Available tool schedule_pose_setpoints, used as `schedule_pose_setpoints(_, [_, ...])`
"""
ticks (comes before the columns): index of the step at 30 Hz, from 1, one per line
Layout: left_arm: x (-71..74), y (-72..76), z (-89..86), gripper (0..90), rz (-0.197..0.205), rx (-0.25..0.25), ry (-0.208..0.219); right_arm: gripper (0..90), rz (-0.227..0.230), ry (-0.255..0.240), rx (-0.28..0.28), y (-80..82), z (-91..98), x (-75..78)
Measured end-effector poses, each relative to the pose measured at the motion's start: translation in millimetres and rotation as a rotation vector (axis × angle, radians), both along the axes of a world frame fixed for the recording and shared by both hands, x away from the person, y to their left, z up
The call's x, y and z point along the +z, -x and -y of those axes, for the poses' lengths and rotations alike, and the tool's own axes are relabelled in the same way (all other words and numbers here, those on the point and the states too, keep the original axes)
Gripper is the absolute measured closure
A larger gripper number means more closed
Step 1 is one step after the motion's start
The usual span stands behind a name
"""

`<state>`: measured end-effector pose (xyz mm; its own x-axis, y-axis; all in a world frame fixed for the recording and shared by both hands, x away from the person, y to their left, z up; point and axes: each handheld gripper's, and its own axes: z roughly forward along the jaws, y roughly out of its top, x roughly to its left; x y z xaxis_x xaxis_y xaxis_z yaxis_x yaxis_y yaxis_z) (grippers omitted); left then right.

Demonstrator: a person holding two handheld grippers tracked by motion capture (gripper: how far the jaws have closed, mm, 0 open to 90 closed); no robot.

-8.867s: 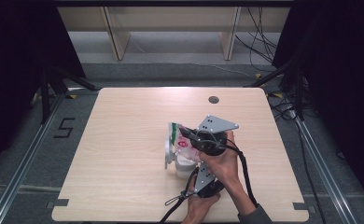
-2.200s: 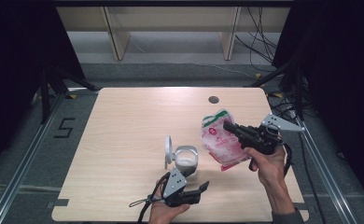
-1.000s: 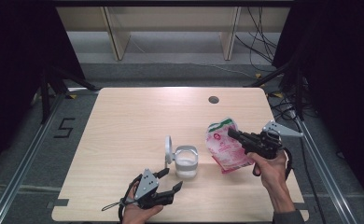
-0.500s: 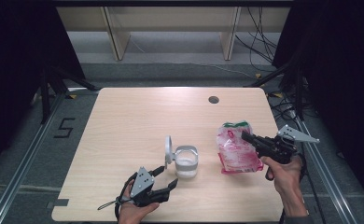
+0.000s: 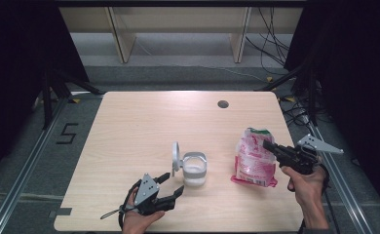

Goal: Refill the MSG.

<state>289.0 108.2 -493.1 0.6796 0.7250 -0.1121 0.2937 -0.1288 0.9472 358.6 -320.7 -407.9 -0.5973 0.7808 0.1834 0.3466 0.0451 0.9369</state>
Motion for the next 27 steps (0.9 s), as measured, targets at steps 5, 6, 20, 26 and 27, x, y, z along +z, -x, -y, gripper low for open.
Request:
schedule_pose_setpoints(5, [0.1, -0.2, -1.1, 33.4, -0.001, 0.007, -0.003, 90.0, -0.009, 0.025, -0.014, 1.6, -0.8, 0.2])
schedule_pose_setpoints(6, [0.1, -0.2, -1.1, 33.4, -0.001, 0.007, -0.003, 90.0, -0.009, 0.025, -0.014, 1.6, -0.8, 0.2])
schedule_pose_setpoints(20, [-1.2, -0.4, 0.9, 33.3, -0.002, 0.001, -0.005, 90.0, -0.016, 0.090, -0.071, -2.7, 0.9, -9.9])
schedule_pose_setpoints(26, [-1.5, -0.5, 1.1, 33.3, -0.004, 0.002, -0.004, 90.0, -0.020, 0.122, -0.072, -9.4, -0.2, -15.7])
schedule_pose_setpoints(27, [-1.5, -0.5, 1.0, 33.3, -0.003, 0.002, -0.004, 90.0, -0.032, 0.123, -0.087, -9.1, -1.1, -16.6])
